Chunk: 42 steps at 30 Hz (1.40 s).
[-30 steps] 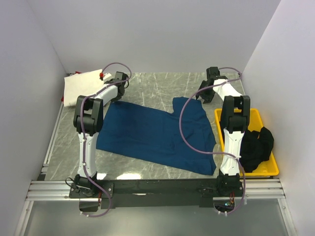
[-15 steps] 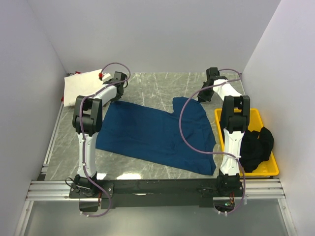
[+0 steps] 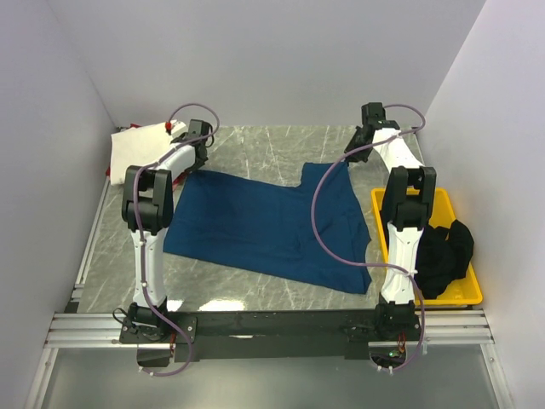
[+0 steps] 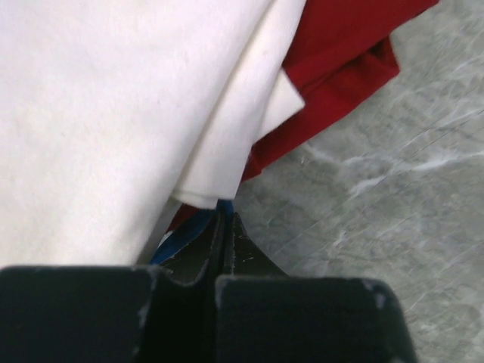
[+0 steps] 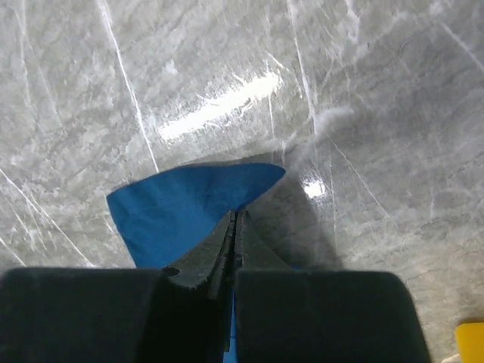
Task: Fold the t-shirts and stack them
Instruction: Fold the tshirt
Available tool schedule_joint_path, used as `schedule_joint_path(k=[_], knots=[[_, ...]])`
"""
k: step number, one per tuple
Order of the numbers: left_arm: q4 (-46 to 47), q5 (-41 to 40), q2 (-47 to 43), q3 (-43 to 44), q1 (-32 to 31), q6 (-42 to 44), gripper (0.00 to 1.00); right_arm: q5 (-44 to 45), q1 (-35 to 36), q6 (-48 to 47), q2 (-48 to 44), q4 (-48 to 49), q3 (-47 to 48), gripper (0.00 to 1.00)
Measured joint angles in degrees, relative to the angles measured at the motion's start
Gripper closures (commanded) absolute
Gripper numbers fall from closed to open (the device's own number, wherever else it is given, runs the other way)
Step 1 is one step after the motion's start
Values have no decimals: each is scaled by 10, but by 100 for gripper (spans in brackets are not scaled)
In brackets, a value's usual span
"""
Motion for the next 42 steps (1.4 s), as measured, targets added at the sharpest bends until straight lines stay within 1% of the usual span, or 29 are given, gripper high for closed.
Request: schedule_joint_path(k=[7, 10, 17, 23, 29, 32, 39, 42], knots=[[14, 18, 0, 6, 5, 12, 99, 0, -2, 0, -5, -3, 0, 100], [29, 29, -2, 2, 5, 15, 99, 0, -2, -1, -30, 3, -27, 100], [66, 47, -34, -45, 6, 16, 99, 15, 6, -2, -168, 16, -140, 100], [91, 55, -65, -77, 6, 15, 99, 44, 51, 7, -287, 46, -273, 100], [125, 61, -119, -150, 9, 12, 99, 61, 89, 26, -377, 64, -402, 100], [145, 62, -153, -193, 10, 7, 99, 74, 103, 38, -438, 72, -464, 100], [184, 61, -210, -276, 15, -9, 99, 86, 159, 61, -573, 87, -572, 100], [198, 59, -220, -302, 17, -15, 99, 86, 167, 69, -617, 89, -615, 100]])
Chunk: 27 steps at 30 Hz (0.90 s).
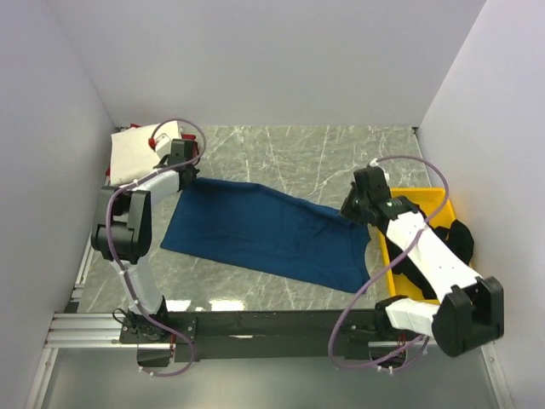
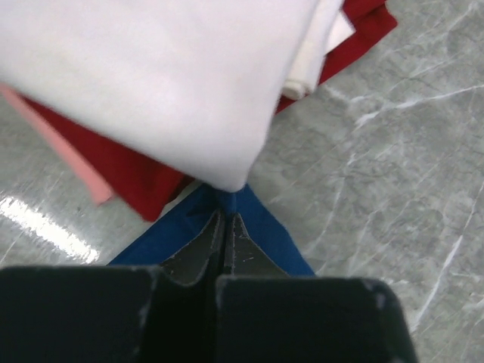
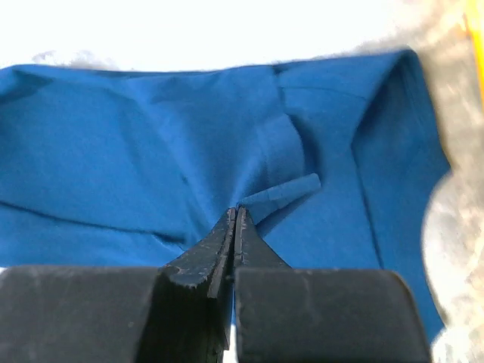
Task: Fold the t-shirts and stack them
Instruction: Fold the tshirt
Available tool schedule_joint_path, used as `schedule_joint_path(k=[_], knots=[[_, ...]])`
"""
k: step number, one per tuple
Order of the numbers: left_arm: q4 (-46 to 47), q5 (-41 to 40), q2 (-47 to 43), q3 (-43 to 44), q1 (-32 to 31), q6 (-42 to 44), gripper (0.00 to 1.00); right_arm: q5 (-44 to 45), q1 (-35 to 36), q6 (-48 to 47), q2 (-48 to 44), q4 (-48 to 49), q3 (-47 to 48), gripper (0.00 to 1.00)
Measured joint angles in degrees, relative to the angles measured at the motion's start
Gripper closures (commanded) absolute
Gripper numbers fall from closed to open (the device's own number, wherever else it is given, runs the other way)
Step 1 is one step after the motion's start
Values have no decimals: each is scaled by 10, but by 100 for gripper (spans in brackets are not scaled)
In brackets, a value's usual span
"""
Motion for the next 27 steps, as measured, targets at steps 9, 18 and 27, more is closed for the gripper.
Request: schedule_joint_path(k=[9, 18, 27], knots=[[36, -1, -64, -87, 12, -5, 99, 9, 1, 9, -119, -11, -82, 100], [62, 0, -69, -106, 27, -5, 99, -3, 1, 11, -185, -18, -135, 100], [76, 2, -69, -120, 34, -6, 99, -20, 1, 19, -230, -31, -181, 100]])
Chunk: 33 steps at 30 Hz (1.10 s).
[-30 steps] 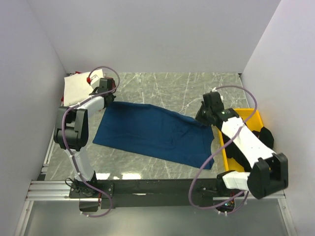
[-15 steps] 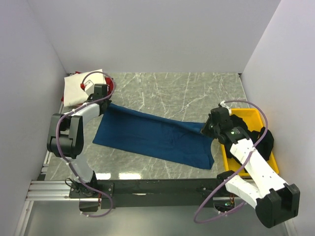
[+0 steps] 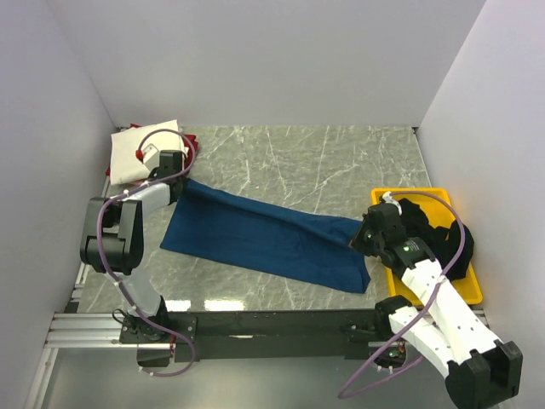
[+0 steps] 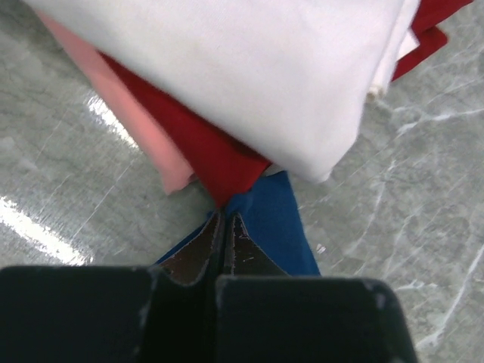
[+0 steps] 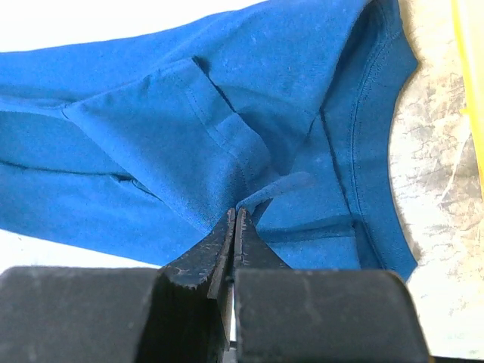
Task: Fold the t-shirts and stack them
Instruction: Fold the tshirt
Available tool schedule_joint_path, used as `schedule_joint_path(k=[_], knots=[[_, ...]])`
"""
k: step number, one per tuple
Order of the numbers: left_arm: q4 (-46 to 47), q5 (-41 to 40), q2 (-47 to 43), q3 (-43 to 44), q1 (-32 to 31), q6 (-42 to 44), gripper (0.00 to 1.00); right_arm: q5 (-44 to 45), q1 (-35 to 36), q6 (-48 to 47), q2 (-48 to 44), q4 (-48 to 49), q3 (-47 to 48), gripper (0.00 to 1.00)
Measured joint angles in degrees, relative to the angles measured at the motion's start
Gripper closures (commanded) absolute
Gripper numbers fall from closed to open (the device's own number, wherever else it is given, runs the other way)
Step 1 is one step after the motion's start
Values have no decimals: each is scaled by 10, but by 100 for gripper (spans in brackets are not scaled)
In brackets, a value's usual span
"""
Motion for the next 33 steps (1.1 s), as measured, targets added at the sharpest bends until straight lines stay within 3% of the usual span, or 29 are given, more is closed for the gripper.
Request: schedule_joint_path(k=[33], knots=[[35, 0, -75, -133, 1, -31, 99, -32, 1, 75, -115, -80, -44, 100]])
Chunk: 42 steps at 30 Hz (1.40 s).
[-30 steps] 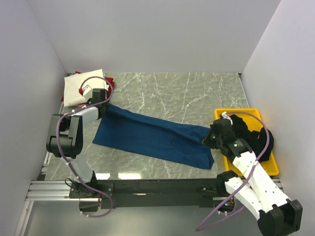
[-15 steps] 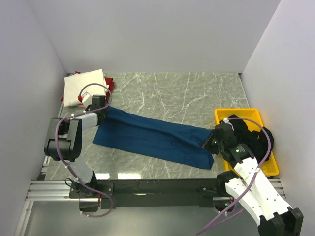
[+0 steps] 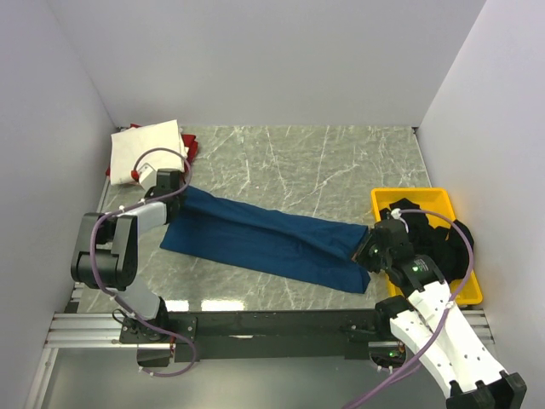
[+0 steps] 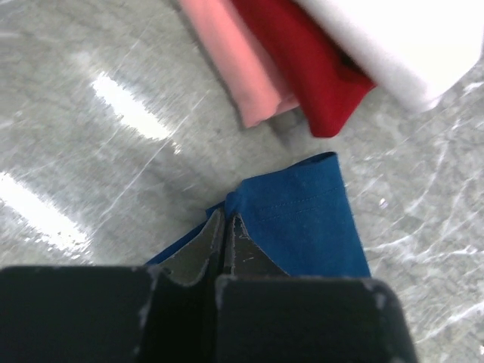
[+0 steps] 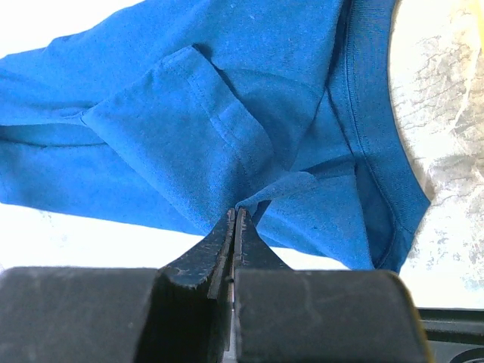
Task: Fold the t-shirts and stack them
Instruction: Fold the tshirt
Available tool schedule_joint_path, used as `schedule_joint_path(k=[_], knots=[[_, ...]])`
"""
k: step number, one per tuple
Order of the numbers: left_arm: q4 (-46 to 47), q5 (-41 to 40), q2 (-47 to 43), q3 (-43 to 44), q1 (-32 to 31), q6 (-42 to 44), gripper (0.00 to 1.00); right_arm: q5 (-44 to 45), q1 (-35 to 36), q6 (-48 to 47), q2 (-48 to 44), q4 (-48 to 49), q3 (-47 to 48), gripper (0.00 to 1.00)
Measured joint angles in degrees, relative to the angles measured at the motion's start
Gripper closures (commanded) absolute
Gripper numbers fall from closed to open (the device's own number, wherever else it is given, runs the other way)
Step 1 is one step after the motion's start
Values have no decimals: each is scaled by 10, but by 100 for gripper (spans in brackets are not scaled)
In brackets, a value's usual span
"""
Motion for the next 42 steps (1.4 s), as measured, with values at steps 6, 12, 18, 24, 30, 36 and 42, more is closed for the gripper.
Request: schedule_joint_path(k=[6, 12, 18, 24, 30, 36, 42], knots=[[-1, -3, -9, -22, 0, -10, 98, -1, 0, 4, -12, -2, -5, 100], [0, -3, -25, -42, 0, -22, 74, -11, 0, 5, -31, -2, -28, 84], [-1, -1, -67, -69, 5, -37, 45, -33, 0, 0, -40, 1, -35, 49], [-2, 3, -124, -67, -15, -38, 50, -40, 5, -9, 0, 26, -25, 48], [-18, -1, -94, -11, -101, -37, 61, -10, 17, -9, 115, 96, 11, 48], [-21, 7, -33, 21, -133, -33, 66, 35, 18, -10, 226, 178, 34, 47], [-29, 16, -23, 16, -133, -33, 66, 49, 19, -32, 323, 249, 41, 44]])
